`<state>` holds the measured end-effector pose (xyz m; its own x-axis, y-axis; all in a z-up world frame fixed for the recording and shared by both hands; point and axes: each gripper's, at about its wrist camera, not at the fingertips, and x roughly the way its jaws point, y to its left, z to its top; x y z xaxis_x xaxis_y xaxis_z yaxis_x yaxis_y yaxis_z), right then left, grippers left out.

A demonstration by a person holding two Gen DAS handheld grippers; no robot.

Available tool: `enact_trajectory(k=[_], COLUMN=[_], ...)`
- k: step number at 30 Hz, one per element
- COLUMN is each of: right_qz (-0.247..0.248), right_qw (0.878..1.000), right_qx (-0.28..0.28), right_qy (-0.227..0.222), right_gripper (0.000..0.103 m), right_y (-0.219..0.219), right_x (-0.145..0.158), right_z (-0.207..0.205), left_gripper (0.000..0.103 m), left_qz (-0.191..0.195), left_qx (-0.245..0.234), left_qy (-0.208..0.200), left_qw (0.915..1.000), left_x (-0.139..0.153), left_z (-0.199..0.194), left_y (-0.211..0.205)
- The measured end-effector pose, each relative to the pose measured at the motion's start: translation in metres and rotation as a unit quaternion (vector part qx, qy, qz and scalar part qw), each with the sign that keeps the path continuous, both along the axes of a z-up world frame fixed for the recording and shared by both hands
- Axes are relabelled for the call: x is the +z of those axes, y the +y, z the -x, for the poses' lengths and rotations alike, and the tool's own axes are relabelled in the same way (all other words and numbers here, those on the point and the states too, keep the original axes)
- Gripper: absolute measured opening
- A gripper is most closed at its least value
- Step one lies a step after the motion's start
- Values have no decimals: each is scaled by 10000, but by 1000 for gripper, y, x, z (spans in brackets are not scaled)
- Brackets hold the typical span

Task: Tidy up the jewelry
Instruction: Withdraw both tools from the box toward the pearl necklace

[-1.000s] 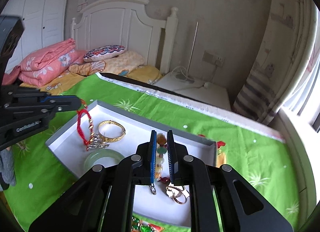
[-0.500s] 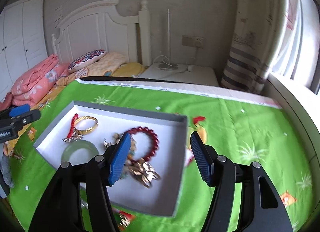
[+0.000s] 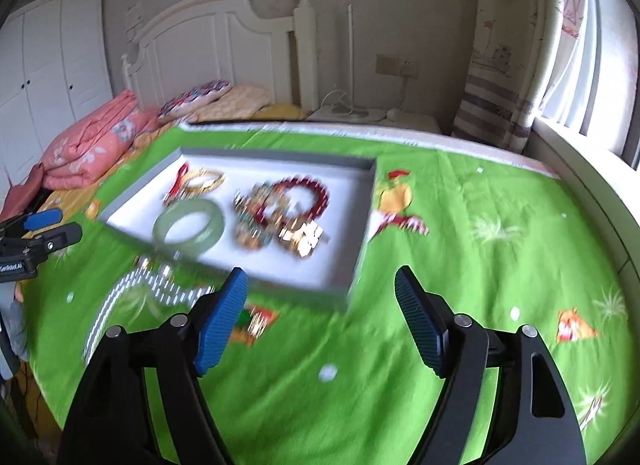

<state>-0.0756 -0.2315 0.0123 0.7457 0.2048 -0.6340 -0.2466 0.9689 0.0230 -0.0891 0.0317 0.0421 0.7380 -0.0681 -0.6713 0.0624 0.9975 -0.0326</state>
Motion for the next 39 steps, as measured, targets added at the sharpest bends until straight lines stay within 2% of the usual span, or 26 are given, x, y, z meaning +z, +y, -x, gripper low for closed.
enact_trajectory(k=[7, 9, 12, 16, 19, 23, 26, 32, 35, 37, 39], right_qz=[382, 577, 786, 920, 887, 1100, 885, 918, 795, 449, 270], right_qw=[9978, 9963, 9942, 9921, 9922, 9908, 9906, 9808, 9761, 9744, 9744], right_qx=[485, 539, 577, 569, 572, 577, 922, 1704, 1964, 2034, 1993], right_qy=[261, 340, 461, 640, 657, 533, 481, 246, 480, 841, 1001], right_gripper=[74, 73, 68, 61, 61, 61, 61, 57, 56, 56, 56], right_y=[25, 33, 40, 44, 43, 50, 65, 110, 125, 131, 136], right_x=[-10, -13, -18, -24, -25, -24, -19, -11, -15, -18, -20], right_z=[7, 6, 2, -3, -4, -2, 5, 14, 14, 15, 16], left_gripper=[99, 99, 99, 99, 99, 99, 99, 99, 99, 99, 99], left_qz=[-82, -96, -32, 138, 439, 632, 732, 989, 1206, 1347, 1449], left_qx=[-47, -59, -169, -112, -131, -138, -150, -80, 61, 137, 205], left_qy=[439, 444, 560, 758, 780, 754, 734, 671, 613, 576, 542], left_qw=[9990, 9989, 9983, 9970, 9959, 9951, 9945, 9928, 9908, 9891, 9878], left_x=[-29, -30, -34, -39, -40, -40, -39, -38, -37, -37, -37], left_z=[8, 8, 5, -2, -3, -3, -2, 0, 1, 2, 3], left_y=[-5, -6, -7, -2, 6, 11, 14, 23, 32, 38, 43])
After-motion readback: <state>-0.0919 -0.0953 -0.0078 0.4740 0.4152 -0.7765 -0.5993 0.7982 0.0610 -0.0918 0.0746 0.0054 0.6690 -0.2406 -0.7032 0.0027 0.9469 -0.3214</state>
